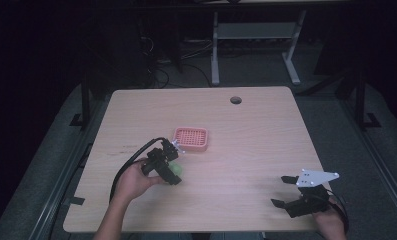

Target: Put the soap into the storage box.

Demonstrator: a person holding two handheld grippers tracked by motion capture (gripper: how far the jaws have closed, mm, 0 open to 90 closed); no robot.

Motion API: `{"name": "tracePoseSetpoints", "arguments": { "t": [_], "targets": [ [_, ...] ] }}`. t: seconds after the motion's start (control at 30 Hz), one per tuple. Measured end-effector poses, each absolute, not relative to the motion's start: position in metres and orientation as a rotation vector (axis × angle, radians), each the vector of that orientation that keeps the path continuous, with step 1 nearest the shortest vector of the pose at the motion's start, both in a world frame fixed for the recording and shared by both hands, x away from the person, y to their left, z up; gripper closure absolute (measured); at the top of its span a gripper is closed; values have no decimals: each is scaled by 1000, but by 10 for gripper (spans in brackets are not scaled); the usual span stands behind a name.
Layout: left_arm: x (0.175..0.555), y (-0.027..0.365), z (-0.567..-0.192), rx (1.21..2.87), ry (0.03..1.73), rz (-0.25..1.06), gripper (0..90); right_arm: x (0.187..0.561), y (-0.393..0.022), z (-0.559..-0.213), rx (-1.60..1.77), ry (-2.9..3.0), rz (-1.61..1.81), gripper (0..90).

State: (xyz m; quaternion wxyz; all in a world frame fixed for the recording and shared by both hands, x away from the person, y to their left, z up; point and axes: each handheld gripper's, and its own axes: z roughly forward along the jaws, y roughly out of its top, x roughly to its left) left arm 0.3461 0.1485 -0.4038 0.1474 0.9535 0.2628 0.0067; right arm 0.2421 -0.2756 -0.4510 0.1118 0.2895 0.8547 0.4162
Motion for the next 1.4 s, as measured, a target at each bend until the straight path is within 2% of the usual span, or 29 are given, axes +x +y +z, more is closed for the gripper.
{"name": "tracePoseSetpoints", "arguments": {
  "t": [0.5, 1.4],
  "targets": [
    [366, 149, -395, 2703, 780, -6, 264, 242, -274, -450, 847, 2509, 1218, 138],
    [406, 131, -371, 2694, 785, 43, 264, 241, -274, -450, 856, 2504, 1223, 138]
  ]
}}
